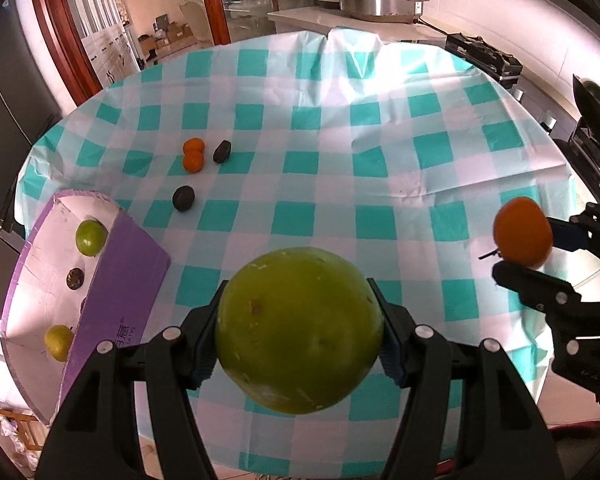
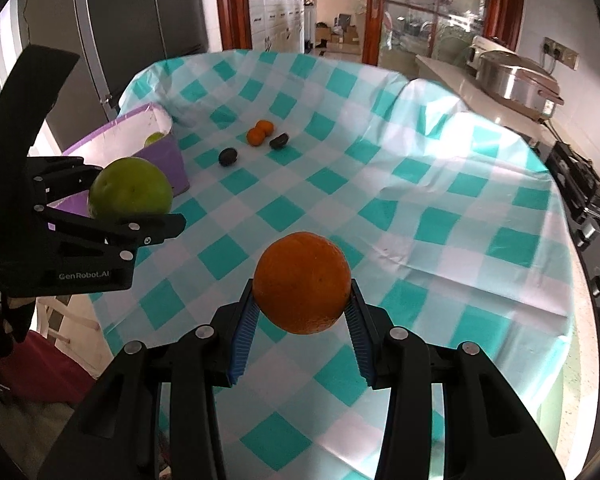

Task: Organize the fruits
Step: 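Carry the orange and green apple into the box and release both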

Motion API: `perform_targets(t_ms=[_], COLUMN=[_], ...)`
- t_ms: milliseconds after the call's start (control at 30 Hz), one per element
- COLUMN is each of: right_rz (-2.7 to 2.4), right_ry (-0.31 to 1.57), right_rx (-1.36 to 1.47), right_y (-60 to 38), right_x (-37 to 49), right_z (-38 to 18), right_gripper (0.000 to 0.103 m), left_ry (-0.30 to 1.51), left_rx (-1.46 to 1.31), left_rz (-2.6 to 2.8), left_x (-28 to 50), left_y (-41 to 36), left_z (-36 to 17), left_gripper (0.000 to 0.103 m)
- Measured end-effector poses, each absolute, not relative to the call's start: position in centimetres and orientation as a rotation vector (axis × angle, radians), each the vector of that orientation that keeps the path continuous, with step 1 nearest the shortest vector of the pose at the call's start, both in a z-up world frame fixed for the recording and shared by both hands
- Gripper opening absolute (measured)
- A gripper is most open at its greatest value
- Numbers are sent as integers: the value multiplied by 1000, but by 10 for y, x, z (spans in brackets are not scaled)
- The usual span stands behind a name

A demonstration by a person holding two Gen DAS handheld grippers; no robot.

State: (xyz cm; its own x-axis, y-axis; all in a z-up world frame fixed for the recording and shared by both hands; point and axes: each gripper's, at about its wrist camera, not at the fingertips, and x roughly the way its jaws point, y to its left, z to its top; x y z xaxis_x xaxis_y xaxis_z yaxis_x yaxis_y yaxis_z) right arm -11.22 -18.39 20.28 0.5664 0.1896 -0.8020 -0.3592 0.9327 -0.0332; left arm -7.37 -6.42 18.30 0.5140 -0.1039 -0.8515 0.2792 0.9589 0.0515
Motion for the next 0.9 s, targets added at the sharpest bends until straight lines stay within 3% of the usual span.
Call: perform_targets(t_ms=[267,600,900], right_rz=[401,644,741], right_ry=[1010,997,1112], right_rx=[-276,-377,-216], right_y=[-116,50,155], right_x=[-72,-1,74], right_z=[173,181,157], right_gripper=[43,43,43], left_ry=[1015,909,1053], left_rx=[116,-43,-114], left_rz=[-191,56,219], left_x=[-53,-6,-5], left_y=[2,185,310], left_z=[169,192,145], left_gripper=[64,64,64])
